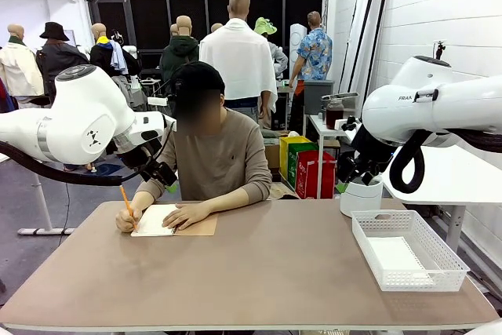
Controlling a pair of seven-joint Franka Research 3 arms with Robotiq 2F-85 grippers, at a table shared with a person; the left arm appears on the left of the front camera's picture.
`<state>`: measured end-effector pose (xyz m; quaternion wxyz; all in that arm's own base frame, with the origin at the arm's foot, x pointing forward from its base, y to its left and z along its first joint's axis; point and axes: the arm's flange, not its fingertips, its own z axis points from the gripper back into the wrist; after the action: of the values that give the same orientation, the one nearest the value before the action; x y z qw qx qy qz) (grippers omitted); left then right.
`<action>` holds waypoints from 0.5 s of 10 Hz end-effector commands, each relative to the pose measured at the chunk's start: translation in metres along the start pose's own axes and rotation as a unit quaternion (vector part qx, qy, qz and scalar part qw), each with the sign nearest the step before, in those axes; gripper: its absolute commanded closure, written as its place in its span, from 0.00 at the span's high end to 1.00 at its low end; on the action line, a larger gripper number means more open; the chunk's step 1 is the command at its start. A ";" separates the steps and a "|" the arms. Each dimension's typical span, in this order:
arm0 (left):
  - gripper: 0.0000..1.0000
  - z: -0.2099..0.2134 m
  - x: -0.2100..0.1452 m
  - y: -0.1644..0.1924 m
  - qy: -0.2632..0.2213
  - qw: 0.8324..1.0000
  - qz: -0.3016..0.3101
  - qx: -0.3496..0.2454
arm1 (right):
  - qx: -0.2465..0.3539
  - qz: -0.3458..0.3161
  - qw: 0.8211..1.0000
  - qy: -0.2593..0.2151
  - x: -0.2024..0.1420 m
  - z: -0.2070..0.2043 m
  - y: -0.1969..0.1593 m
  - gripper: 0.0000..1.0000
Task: Sort the paper based on its condition.
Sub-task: If a person hands you a paper, place it in the Organizing basket , and if it's crumpled, put it in the Trash can.
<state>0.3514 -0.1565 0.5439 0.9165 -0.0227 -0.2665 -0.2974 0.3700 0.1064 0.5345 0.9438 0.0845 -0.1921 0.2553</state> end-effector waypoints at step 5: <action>1.00 0.000 -0.001 0.002 0.001 1.000 -0.003 0.003 | 0.002 0.000 1.000 0.003 0.000 0.001 0.000 1.00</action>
<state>0.3514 -0.1565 0.5439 0.9165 -0.0227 -0.2665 -0.2974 0.3700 0.1064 0.5345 0.9438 0.0845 -0.1921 0.2553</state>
